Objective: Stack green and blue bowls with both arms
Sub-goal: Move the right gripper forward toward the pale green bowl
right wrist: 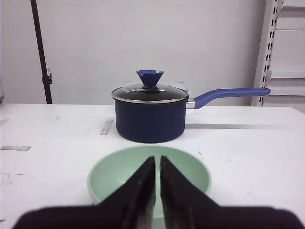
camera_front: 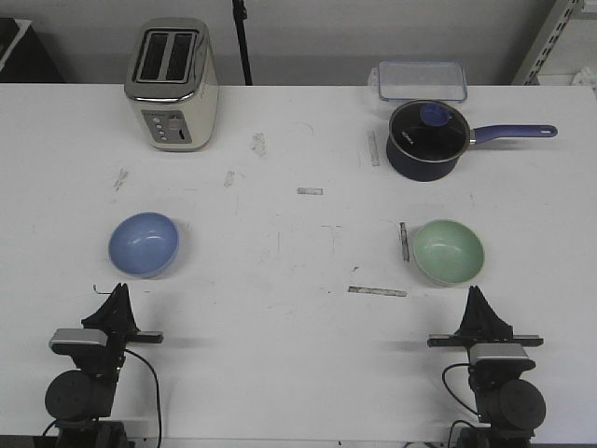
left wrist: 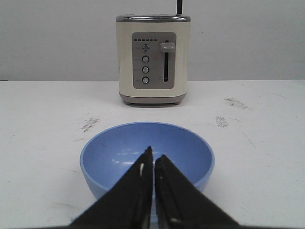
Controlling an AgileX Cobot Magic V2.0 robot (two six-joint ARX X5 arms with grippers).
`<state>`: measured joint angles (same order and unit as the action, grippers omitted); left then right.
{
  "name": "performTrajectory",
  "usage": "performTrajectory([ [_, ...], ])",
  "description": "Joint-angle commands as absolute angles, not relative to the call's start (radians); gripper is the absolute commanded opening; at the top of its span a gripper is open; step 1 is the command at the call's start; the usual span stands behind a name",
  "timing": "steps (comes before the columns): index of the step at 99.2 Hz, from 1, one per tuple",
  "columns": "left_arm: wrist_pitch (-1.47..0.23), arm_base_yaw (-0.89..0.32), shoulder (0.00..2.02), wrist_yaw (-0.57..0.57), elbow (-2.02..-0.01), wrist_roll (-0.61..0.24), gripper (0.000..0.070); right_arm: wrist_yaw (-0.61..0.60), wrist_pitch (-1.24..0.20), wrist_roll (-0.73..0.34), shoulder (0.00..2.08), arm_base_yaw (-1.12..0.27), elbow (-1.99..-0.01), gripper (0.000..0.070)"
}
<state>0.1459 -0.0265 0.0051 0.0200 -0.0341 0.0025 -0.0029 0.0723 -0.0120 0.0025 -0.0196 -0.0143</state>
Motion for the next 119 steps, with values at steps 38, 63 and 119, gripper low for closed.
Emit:
performTrajectory([
  [38, 0.159, -0.025, 0.003, 0.016, -0.012, 0.01, 0.0002, 0.001, 0.085, 0.032, 0.001, -0.02, -0.015, 0.0013],
  [63, 0.159, -0.025, 0.003, 0.016, -0.012, 0.011, 0.0002, 0.001, 0.057, 0.051, 0.002, -0.02, -0.077, 0.0013],
  [119, 0.158, -0.025, 0.003, 0.016, -0.012, 0.011, 0.0002, 0.001, -0.219, 0.049, 0.43, -0.02, -0.48, 0.0013],
])
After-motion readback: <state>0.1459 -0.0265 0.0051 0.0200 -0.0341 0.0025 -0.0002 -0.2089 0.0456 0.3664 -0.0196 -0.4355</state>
